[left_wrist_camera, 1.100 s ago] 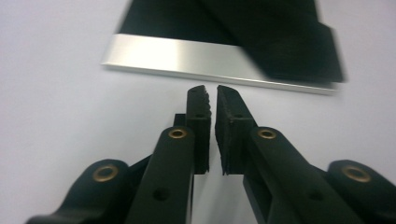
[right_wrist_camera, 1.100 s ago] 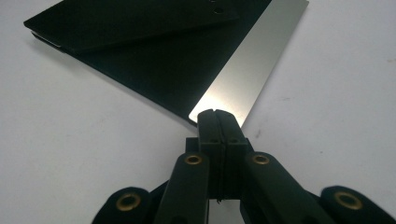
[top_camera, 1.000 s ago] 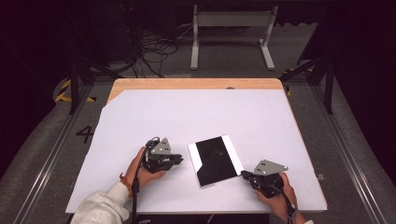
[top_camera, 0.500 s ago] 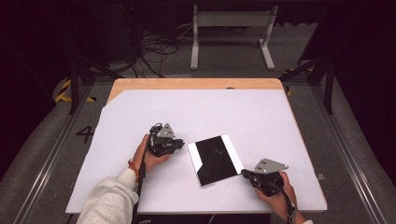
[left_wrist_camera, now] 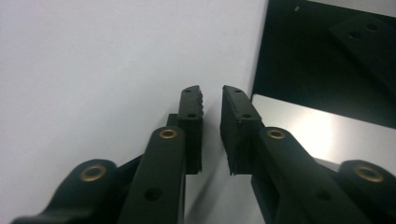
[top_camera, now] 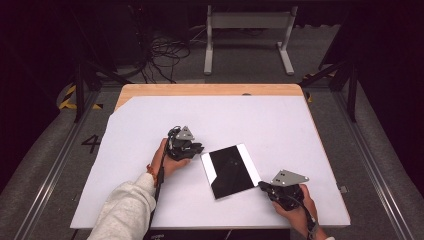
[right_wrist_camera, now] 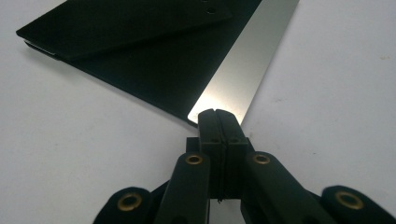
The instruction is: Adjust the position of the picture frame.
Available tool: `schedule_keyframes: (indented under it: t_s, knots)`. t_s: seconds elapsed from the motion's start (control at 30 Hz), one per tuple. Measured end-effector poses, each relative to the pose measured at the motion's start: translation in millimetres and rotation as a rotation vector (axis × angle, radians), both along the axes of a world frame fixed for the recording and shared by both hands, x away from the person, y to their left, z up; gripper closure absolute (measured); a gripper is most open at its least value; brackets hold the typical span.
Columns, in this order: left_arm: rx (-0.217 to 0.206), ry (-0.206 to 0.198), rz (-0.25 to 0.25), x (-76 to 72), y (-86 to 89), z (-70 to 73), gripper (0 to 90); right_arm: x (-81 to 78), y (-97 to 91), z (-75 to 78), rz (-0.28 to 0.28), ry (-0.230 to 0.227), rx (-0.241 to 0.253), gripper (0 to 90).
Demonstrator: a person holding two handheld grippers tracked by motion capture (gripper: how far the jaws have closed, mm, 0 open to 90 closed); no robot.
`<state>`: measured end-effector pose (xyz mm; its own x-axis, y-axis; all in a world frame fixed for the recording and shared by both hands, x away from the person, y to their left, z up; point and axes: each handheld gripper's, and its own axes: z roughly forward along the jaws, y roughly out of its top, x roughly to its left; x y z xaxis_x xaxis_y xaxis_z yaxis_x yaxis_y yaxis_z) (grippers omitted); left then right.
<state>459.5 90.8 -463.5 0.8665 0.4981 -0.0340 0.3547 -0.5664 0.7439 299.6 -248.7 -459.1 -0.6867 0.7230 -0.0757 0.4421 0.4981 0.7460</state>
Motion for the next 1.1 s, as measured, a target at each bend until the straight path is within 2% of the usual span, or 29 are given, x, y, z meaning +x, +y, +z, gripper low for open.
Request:
schedule_keyframes:
  t_s: [0.17, 0.33, 0.43, 0.53, 0.87, 1.0, 1.1]
  knots:
    - [0.002, 0.016, -0.027, -0.3, -6.5, -0.5, 77.2, -0.4, 1.1, 0.0, -0.004, -0.005, -0.007, 90.0]
    - [0.0, 0.035, -0.038, -1.2, -5.3, 0.0, 81.9, 1.1, 1.4, 0.0, -0.01, -0.007, -0.009, 90.0]
    - [0.002, 0.045, -0.048, -4.2, -4.5, 0.5, 89.1, 3.6, 1.1, 0.0, -0.016, -0.002, -0.004, 90.0]
    - [0.003, 0.05, -0.048, -6.5, -0.3, 0.6, 89.7, 6.5, 1.0, 0.2, -0.021, 0.002, 0.0, 90.0]
    - [0.057, 0.053, -0.072, -18.8, 16.1, 4.6, 89.8, 34.7, 6.7, 1.4, -0.05, 0.006, -0.008, 90.0]
    - [0.046, 0.06, -0.071, -24.4, 22.8, 3.6, 89.8, 48.3, 8.6, 0.5, -0.083, 0.02, 0.028, 90.0]
    - [0.053, 0.06, -0.069, -28.4, 25.7, 4.0, 89.8, 55.1, 11.6, 0.7, -0.094, 0.02, 0.026, 90.0]
